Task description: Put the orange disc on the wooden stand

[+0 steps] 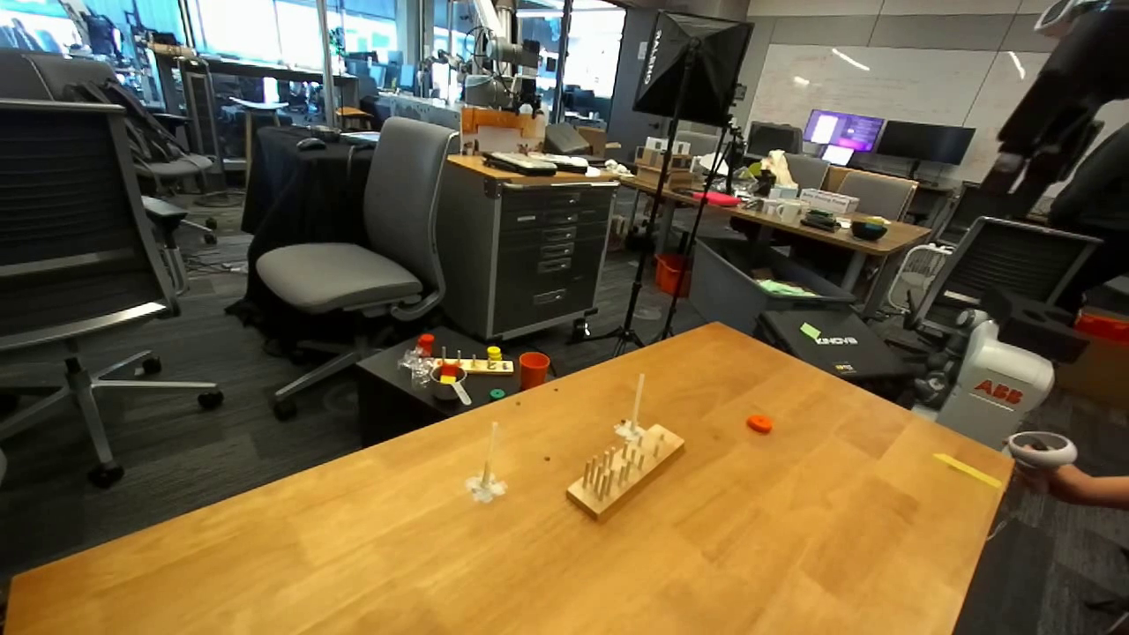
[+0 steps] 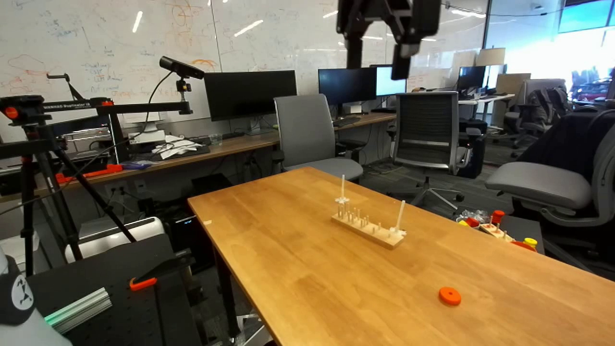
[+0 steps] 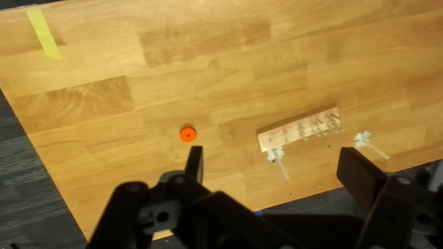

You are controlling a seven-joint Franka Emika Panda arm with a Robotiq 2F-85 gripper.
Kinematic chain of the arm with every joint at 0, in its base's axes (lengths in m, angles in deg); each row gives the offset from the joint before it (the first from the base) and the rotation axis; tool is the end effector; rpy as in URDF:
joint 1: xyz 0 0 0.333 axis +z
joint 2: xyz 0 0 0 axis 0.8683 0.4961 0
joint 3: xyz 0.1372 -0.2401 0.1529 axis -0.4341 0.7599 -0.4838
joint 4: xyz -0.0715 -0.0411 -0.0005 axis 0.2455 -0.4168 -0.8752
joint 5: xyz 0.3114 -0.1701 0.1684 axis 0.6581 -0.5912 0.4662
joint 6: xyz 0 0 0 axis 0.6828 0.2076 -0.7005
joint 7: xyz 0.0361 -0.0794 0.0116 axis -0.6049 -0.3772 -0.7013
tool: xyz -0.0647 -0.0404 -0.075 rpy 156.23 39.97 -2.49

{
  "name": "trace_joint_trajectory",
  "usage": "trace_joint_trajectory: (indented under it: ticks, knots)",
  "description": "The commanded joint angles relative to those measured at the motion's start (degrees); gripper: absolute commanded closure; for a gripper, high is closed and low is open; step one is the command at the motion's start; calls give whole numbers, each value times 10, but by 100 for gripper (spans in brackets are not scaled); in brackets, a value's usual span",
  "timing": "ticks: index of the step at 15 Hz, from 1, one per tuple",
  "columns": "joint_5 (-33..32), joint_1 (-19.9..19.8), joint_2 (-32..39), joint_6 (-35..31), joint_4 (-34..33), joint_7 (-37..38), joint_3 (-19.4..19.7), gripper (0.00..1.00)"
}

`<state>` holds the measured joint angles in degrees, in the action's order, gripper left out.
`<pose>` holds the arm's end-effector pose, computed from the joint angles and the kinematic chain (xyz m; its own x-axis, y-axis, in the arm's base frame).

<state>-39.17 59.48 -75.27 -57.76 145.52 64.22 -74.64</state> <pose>0.4612 -0.1285 0.4644 0.9885 -0.1390 0.0597 -0.1278 -0.9784 -0.1622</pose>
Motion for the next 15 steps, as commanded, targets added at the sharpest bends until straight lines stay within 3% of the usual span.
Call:
trace_joint_trajectory:
  ticks: [1, 3, 4, 7, 10, 11, 15]
  knots:
    - [6, -31, 151, -40, -95, 40, -10, 0]
    - [4, -45, 220, -38, -140, 77, -14, 0]
    - [0, -45, 150, -44, -75, 47, -23, 0]
    - [-4, -57, 220, -47, -120, 65, -24, 0]
    - [-2, -59, 236, -61, -132, 70, -25, 0]
    - [13, -65, 266, -45, -152, 75, -25, 0]
    - [25, -80, 360, -81, -194, 93, -39, 0]
